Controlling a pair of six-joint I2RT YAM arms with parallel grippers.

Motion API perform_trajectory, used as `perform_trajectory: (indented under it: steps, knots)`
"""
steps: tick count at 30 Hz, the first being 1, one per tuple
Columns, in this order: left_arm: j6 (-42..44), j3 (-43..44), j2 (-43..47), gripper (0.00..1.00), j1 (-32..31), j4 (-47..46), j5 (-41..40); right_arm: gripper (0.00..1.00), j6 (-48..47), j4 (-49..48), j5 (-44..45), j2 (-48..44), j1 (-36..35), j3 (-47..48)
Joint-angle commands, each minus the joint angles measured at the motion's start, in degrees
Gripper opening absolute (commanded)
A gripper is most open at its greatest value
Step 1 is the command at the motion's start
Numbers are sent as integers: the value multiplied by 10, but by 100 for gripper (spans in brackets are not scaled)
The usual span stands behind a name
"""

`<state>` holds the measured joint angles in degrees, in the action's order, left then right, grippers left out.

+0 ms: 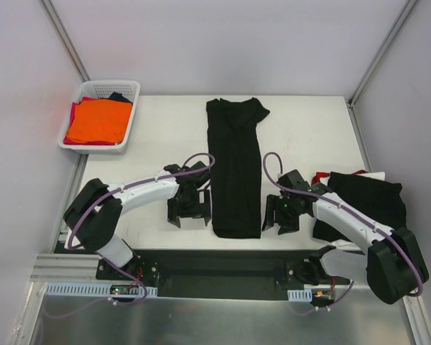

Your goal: Fold and stack the t-shirts

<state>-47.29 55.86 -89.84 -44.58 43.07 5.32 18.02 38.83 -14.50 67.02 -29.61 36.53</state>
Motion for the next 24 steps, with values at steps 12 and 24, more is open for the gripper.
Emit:
perform_trajectory:
  steps: [12,24]
  knots:
    - [-132,-28,27,95,-9,-179,29,54,38,-142,-23,-8,-5,-34]
    - [-168,-34,-26,94,-47,-242,90,54,60,-160,-23,26,-7,-30]
